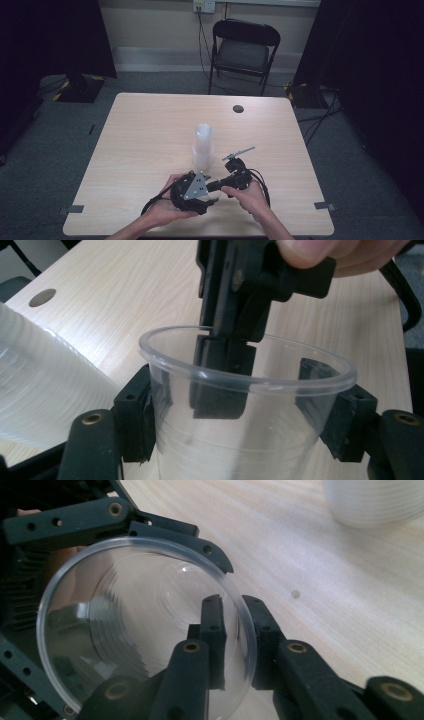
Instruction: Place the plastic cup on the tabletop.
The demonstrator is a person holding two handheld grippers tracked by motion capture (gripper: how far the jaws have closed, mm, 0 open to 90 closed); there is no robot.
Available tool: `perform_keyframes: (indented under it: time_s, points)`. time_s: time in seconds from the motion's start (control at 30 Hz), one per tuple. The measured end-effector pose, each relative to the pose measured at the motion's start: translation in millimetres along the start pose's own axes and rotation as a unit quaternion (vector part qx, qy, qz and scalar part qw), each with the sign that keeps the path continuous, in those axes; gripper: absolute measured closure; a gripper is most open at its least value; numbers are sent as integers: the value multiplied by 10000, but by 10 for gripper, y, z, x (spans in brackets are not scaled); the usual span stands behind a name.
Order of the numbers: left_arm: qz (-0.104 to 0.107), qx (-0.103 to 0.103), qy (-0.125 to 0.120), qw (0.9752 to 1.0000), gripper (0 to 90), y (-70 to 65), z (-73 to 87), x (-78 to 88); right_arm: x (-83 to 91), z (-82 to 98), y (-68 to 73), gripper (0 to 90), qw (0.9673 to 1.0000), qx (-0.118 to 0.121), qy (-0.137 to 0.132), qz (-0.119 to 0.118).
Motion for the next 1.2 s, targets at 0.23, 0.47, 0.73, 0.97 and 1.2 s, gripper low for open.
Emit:
perform_keyframes:
  time_s: [0.23, 0.47, 0.73, 0.97, 1.2]
  points:
    - [92, 231, 21, 9997, 301, 37, 6, 2, 77, -48, -9, 779, 9993, 193, -246, 199]
    - [101, 488, -39, 9988, 304, 75, -5, 23, 171, -101, 6, 773, 9975, 390, -506, 315]
    - [-118, 643, -264, 9975, 309, 164, 23, 50, 279, -148, -22, 742, 9950, 499, -712, 484]
    - [-128, 838, -297, 9960, 309, 249, 25, 55, 352, -177, -41, 741, 9930, 520, -909, 550]
    - [-14, 1237, -226, 9921, 309, 379, 42, 52, 440, -156, -130, 727, 9903, 494, -1055, 759]
Point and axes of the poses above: each handheld gripper's, and its own axes: x roughly backward along the jaws, z roughly out of its underside, y roughly to its left, the point moved 7 cm from there along -x, roughly forward along the jaws, and after that the axes turned 14 degrees about x, right-handed, at the moved point
